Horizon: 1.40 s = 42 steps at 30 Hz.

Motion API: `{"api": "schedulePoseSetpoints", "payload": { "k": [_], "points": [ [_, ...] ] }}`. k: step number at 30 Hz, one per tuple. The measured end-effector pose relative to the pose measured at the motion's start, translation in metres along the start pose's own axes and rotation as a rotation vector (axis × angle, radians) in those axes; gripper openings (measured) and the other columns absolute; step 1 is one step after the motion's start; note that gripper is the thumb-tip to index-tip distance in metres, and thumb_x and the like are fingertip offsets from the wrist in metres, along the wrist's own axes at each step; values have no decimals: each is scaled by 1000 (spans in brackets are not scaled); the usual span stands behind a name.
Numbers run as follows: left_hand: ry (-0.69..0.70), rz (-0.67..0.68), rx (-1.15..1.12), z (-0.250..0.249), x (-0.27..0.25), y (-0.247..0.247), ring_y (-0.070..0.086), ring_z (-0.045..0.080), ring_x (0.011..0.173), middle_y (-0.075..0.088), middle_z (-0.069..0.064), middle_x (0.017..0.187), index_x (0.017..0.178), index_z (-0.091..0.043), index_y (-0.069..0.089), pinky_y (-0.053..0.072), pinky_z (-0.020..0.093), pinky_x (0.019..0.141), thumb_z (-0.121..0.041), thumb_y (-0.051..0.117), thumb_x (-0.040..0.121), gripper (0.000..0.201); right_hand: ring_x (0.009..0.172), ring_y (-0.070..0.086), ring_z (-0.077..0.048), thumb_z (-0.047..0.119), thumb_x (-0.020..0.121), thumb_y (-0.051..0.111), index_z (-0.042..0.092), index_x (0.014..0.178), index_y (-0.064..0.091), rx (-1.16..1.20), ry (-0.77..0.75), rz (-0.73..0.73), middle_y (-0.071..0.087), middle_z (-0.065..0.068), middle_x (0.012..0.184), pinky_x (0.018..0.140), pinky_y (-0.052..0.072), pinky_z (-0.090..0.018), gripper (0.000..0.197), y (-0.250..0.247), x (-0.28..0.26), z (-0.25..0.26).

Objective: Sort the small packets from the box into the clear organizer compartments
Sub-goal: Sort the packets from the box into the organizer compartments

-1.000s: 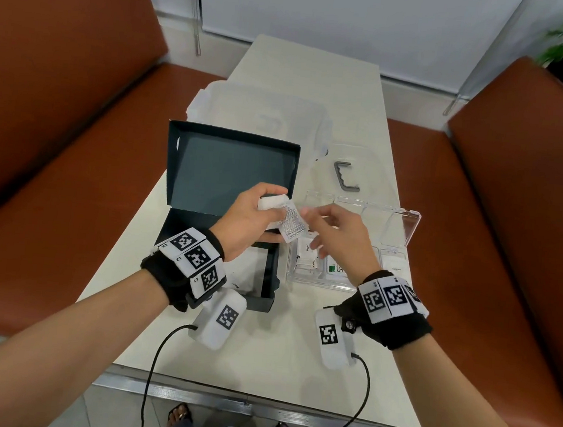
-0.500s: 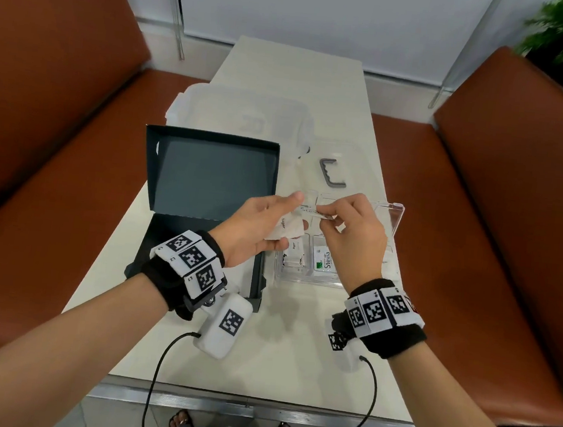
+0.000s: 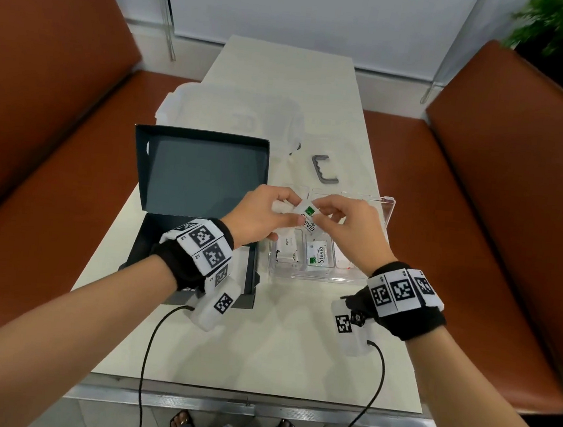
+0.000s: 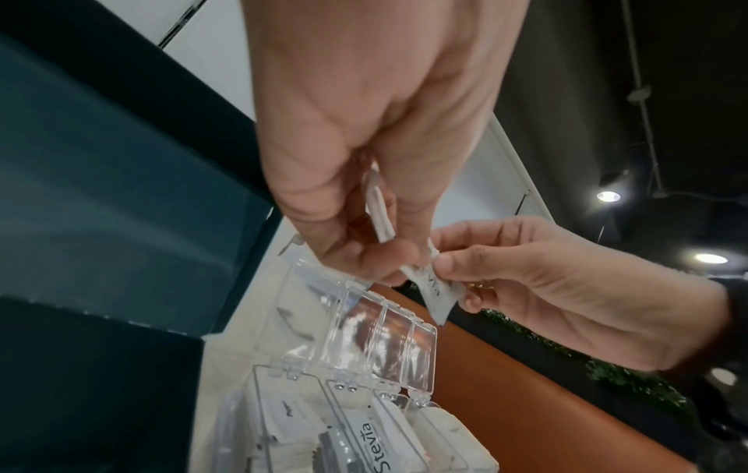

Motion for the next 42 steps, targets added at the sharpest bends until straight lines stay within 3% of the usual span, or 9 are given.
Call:
{"api": "schedulePoseSetpoints", "payload": {
  "k": [3,7,12,16,23,28,34,38,42],
  "points": [
    [-38,-70,-58,1,3,4,58,17,106,60,5,123,103,-16,68,50,18,51,-26,69,89,18,78,62,-4,13,87,67,13,106,72,74,133,-29,72,-1,92,76,47,-9,20,-2,5,-20],
    [-113,-100,-101,7,4,6,61,20,96,66,8,113,98,-17,67,49,19,49,-17,61,94,7,84,64,-19,6,87,65,4,105,70,21,354,7,72,-13,99,88,54,-37,19,7,2,-54],
    [-125,-82,-114,11,0,8,60,17,88,65,7,108,103,-13,68,48,17,48,-14,60,94,13,90,67,-33,1,83,66,0,99,69,0,513,18,70,-21,98,85,55,-41,16,29,-2,-74],
    [-175,-61,-230,12,-3,8,58,18,94,59,7,115,110,-9,65,53,19,53,-13,51,99,18,94,63,-27,5,82,69,5,100,68,-81,519,19,67,-16,101,76,47,-27,18,40,0,-78],
    [-319,42,-560,10,-9,11,50,38,125,49,23,128,128,6,52,59,40,82,12,30,94,41,86,62,-30,4,83,63,9,107,54,-376,407,62,63,-13,96,72,55,-42,26,57,3,-77],
    [-276,64,-514,9,-8,10,53,33,121,46,21,137,135,4,46,56,34,87,13,31,96,43,81,61,-31,4,86,60,8,111,48,-449,330,82,63,-14,93,69,55,-41,28,55,2,-69],
    [-212,-93,-556,10,1,12,57,39,118,46,26,133,125,1,50,55,39,90,16,45,92,36,70,60,-16,16,90,60,14,102,63,-75,305,-80,65,-6,79,63,43,-25,13,6,-5,-60],
    [-214,-202,-599,5,14,31,59,41,113,49,27,130,118,2,50,58,38,83,13,49,91,29,59,64,-8,21,94,56,17,97,67,164,317,-118,70,1,76,59,53,-27,13,-12,-21,-59],
    [-251,-169,-588,-3,24,71,64,38,103,53,24,121,115,2,52,60,42,79,5,55,92,24,65,68,-10,25,95,57,19,99,68,417,307,-122,72,0,82,58,54,-24,14,-19,-22,-63]
  ]
}}
Point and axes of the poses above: each hand's wrist, its own x-axis towards the middle knuckle, its own y-axis out of the palm, z = x × y, the point moved 3 cm from there along x, towards the middle knuckle
